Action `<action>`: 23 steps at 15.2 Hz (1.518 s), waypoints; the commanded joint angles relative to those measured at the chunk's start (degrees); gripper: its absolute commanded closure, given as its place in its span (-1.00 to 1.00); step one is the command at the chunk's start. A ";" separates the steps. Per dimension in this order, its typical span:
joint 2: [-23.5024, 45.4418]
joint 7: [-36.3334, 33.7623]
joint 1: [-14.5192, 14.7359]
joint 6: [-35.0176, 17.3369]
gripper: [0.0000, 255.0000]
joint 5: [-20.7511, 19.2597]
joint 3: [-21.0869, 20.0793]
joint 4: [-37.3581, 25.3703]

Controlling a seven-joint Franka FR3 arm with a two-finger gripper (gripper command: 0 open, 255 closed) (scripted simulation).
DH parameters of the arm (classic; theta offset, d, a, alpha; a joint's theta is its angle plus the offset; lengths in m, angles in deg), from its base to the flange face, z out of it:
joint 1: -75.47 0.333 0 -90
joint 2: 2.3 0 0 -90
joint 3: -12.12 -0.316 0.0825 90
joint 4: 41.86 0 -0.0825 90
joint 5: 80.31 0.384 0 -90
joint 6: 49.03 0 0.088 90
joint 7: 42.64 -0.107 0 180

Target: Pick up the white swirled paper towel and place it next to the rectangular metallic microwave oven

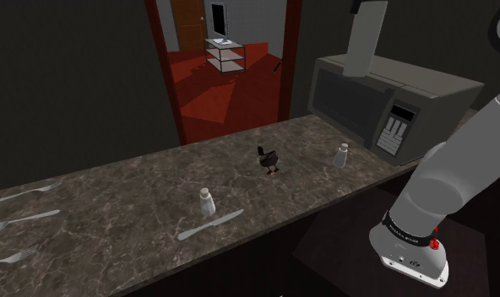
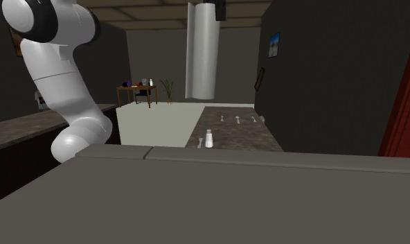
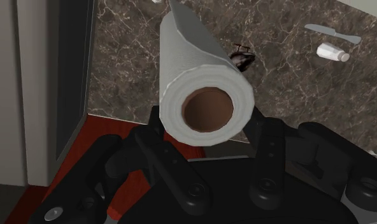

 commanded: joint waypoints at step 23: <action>-13.27 -1.45 -1.01 -20.58 1.00 -3.30 -2.12 33.35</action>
